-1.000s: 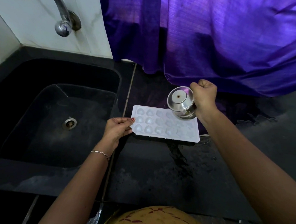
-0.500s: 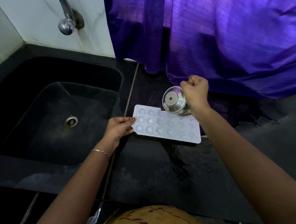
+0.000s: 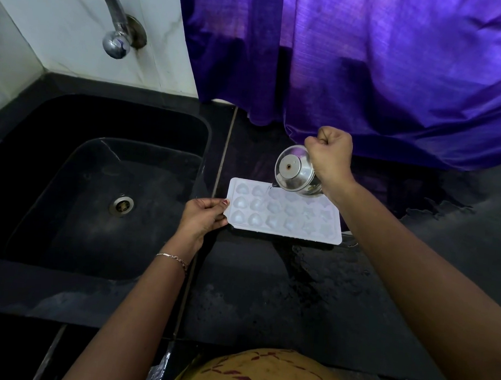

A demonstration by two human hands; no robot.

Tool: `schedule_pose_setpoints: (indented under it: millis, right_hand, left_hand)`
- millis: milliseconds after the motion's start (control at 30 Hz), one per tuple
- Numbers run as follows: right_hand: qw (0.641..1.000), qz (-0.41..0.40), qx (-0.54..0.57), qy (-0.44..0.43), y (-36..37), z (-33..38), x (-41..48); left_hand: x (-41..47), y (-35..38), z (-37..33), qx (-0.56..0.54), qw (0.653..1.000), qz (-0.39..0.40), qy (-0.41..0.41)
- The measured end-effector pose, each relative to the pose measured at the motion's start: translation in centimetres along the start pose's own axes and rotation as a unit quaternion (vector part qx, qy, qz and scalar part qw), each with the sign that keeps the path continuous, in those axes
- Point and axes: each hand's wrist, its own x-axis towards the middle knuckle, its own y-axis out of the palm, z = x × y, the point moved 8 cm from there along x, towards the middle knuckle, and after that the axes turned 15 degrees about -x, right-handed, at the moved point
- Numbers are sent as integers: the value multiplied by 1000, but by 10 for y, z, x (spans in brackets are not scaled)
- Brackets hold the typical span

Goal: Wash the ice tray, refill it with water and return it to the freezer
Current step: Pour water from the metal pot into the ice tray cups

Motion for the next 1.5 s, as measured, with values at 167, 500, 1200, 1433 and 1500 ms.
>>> schedule_pose_setpoints:
  millis: [167, 500, 1200, 1433, 1500]
  right_hand:
    - [1000, -1, -2, 0, 1, -2, 0]
    - [992, 1, 78, 102, 7, -19, -3]
    - [1000, 14, -2, -9, 38, 17, -6]
    - [999, 7, -20, -26, 38, 23, -7]
    - [999, 7, -24, -28, 37, 23, -7]
  left_hand:
    - [-1, 0, -1, 3, 1000, -3, -1]
    - [-2, 1, -3, 1, 1000, -1, 1]
    - [-2, 1, -2, -5, 1000, -2, -4]
    - [-3, 1, -2, -8, 1000, 1, -8]
    - [-3, 1, -2, -9, 1000, 1, -8]
